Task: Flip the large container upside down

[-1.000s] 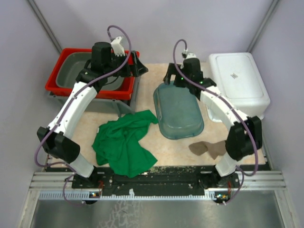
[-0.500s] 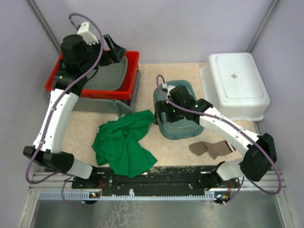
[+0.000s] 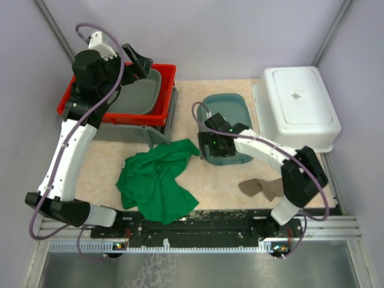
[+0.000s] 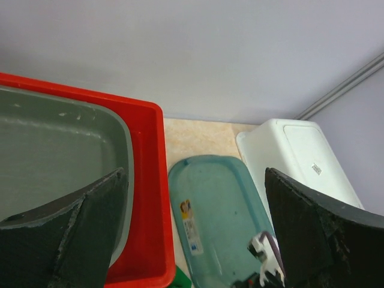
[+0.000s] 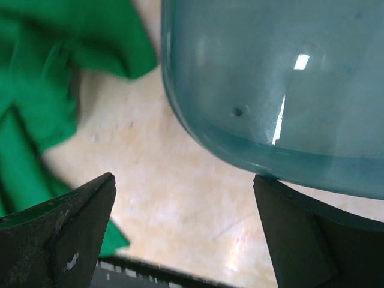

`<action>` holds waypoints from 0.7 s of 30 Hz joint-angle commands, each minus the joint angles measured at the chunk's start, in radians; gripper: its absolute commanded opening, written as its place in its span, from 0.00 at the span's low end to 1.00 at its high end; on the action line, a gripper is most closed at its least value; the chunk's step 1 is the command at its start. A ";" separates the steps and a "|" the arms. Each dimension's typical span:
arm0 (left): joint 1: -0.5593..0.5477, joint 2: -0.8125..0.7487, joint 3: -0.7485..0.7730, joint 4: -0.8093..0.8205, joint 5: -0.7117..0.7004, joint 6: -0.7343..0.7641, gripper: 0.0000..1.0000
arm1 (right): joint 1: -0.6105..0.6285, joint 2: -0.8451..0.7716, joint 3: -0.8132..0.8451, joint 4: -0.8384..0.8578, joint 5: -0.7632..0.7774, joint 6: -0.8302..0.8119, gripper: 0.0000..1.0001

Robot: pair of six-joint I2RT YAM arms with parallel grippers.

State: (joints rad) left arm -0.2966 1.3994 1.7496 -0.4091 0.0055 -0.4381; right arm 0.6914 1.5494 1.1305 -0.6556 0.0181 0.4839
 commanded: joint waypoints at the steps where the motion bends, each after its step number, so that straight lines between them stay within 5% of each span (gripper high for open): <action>1: 0.002 -0.039 -0.029 0.046 -0.017 -0.020 1.00 | -0.064 0.159 0.147 0.123 0.228 0.097 0.98; 7: 0.002 -0.068 -0.049 0.041 -0.029 -0.003 1.00 | -0.118 0.291 0.351 0.168 0.278 0.064 0.98; 21: 0.002 -0.088 -0.030 -0.034 -0.060 0.074 1.00 | -0.212 0.407 0.474 0.183 0.288 0.002 0.98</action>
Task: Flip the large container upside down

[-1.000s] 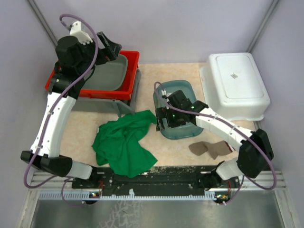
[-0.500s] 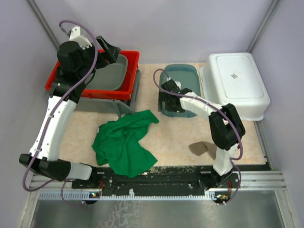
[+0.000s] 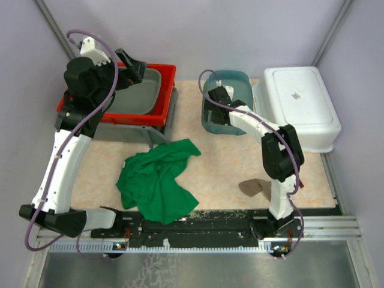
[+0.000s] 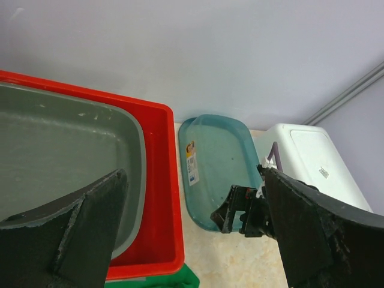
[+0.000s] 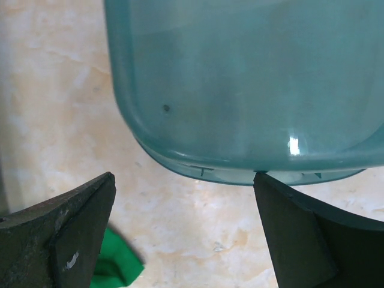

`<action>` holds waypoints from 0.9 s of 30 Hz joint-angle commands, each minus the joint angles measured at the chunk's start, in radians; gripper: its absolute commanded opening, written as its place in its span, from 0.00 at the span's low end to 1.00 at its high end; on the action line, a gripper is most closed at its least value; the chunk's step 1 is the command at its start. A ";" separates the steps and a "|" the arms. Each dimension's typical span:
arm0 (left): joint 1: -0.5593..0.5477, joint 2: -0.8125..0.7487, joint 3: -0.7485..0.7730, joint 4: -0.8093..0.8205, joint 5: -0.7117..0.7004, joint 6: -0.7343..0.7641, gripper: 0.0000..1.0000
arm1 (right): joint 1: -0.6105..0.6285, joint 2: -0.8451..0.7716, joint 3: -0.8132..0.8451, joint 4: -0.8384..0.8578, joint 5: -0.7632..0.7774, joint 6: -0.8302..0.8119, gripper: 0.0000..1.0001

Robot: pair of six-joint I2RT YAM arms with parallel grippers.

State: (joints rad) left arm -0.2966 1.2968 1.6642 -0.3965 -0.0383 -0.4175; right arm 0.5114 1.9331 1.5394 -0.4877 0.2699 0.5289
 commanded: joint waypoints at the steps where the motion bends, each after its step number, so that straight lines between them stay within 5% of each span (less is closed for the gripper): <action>1: 0.002 0.030 0.076 -0.071 -0.014 0.063 1.00 | -0.035 0.022 0.072 0.005 0.040 -0.049 0.98; 10: 0.004 0.151 0.173 -0.236 0.000 0.111 1.00 | -0.071 -0.069 -0.065 0.071 0.003 -0.094 0.99; 17: 0.005 0.364 0.351 -0.512 0.048 0.209 0.99 | -0.074 -0.212 -0.094 0.098 -0.041 -0.165 0.98; 27: -0.011 0.489 0.335 -0.581 0.040 0.258 0.75 | -0.076 -0.325 -0.088 0.029 0.054 -0.175 0.98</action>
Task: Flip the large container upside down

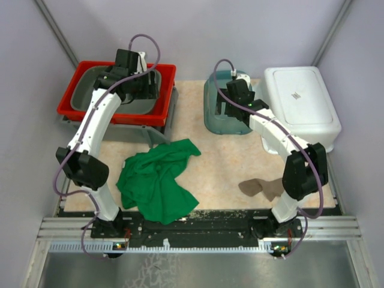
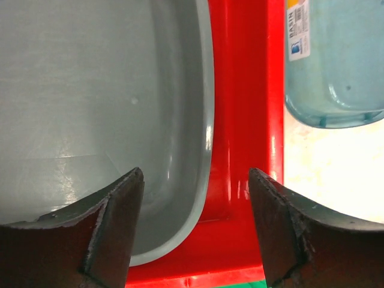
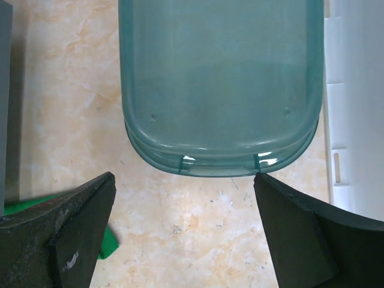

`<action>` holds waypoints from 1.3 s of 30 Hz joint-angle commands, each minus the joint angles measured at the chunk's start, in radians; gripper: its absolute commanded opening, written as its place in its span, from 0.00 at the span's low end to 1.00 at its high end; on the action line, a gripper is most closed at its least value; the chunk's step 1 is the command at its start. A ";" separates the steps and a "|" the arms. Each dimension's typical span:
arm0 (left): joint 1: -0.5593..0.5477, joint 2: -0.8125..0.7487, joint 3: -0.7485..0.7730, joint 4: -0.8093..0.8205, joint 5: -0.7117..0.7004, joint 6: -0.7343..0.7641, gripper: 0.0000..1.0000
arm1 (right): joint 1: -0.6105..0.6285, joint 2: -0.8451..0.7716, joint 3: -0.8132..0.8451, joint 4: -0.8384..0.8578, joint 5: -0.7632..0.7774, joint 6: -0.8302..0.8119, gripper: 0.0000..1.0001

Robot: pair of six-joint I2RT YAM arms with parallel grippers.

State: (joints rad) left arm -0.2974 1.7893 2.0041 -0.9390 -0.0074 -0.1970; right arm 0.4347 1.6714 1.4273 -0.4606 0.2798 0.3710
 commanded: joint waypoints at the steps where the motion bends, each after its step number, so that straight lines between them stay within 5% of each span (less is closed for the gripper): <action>1: -0.016 0.002 -0.015 -0.029 0.008 0.039 0.75 | 0.001 -0.068 0.024 0.001 0.045 -0.018 0.98; 15: -0.079 0.126 -0.015 -0.024 -0.152 0.093 0.53 | -0.009 -0.092 0.015 -0.011 0.035 -0.014 0.98; 22: -0.088 0.128 0.004 -0.014 -0.210 0.110 0.25 | -0.019 -0.139 0.037 -0.035 0.032 -0.035 0.98; 26: -0.090 0.101 0.098 -0.040 -0.225 0.117 0.00 | -0.022 -0.192 0.047 -0.039 0.022 -0.051 0.98; 30: -0.090 0.012 0.144 -0.010 -0.209 0.107 0.00 | -0.024 -0.250 0.044 -0.037 0.016 -0.043 0.98; 36: -0.092 -0.228 -0.058 0.299 -0.129 0.151 0.00 | -0.024 -0.373 -0.037 -0.020 -0.033 -0.006 0.98; 39: -0.092 -0.270 0.016 0.302 -0.086 0.149 0.00 | -0.024 -0.441 -0.102 -0.009 -0.034 -0.010 0.98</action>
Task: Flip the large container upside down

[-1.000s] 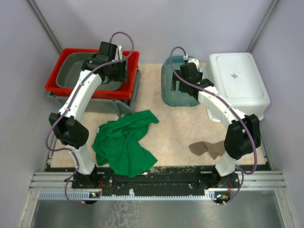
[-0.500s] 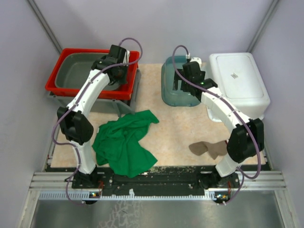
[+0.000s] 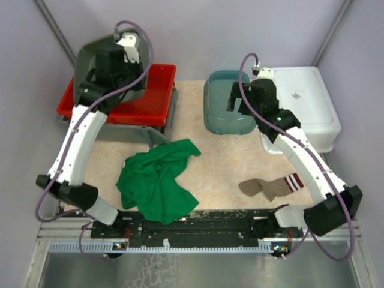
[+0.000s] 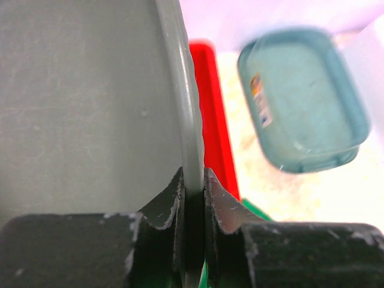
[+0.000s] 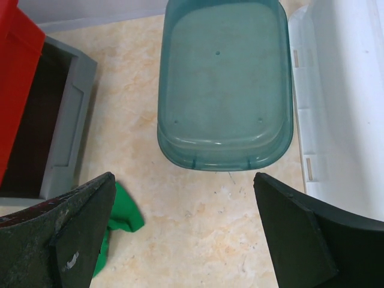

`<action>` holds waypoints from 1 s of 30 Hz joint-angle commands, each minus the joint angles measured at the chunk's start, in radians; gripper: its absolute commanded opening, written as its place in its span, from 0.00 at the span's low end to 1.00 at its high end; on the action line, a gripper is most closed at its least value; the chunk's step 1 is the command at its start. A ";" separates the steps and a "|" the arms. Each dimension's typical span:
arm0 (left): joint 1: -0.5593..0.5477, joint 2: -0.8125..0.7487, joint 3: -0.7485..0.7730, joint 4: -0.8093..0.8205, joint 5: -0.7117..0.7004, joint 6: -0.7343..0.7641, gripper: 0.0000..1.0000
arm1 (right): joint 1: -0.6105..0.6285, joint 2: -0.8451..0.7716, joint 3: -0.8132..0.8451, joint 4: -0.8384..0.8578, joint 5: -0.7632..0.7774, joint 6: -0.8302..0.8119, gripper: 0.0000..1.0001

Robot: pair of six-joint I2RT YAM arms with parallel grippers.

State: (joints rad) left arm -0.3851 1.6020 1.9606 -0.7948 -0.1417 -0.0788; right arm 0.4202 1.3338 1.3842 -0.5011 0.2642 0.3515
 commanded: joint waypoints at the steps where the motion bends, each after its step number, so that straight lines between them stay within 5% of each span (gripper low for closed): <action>1: -0.005 -0.088 0.104 0.147 0.069 0.020 0.00 | -0.009 -0.124 -0.076 0.030 -0.006 0.008 0.98; 8: -0.005 -0.145 0.302 0.139 0.449 -0.132 0.00 | -0.009 -0.276 -0.140 0.006 0.079 -0.032 0.98; 13: -0.005 -0.249 0.171 0.360 0.834 -0.439 0.00 | -0.009 -0.348 -0.044 -0.124 0.237 -0.016 0.98; 18: -0.007 -0.396 -0.128 0.770 1.011 -0.810 0.00 | -0.009 -0.408 0.088 -0.312 0.401 0.030 0.98; 24: -0.080 -0.495 -0.334 0.958 0.979 -1.044 0.00 | -0.009 -0.452 0.194 -0.479 0.582 0.109 0.97; 30: -0.317 -0.526 -0.645 1.139 0.795 -1.121 0.00 | -0.009 -0.464 0.257 -0.507 0.578 0.106 0.98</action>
State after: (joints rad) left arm -0.5793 1.0718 1.4425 0.1040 0.7673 -1.0962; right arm 0.4183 0.8558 1.5818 -0.9527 0.8062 0.4442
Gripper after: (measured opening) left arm 0.172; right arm 0.975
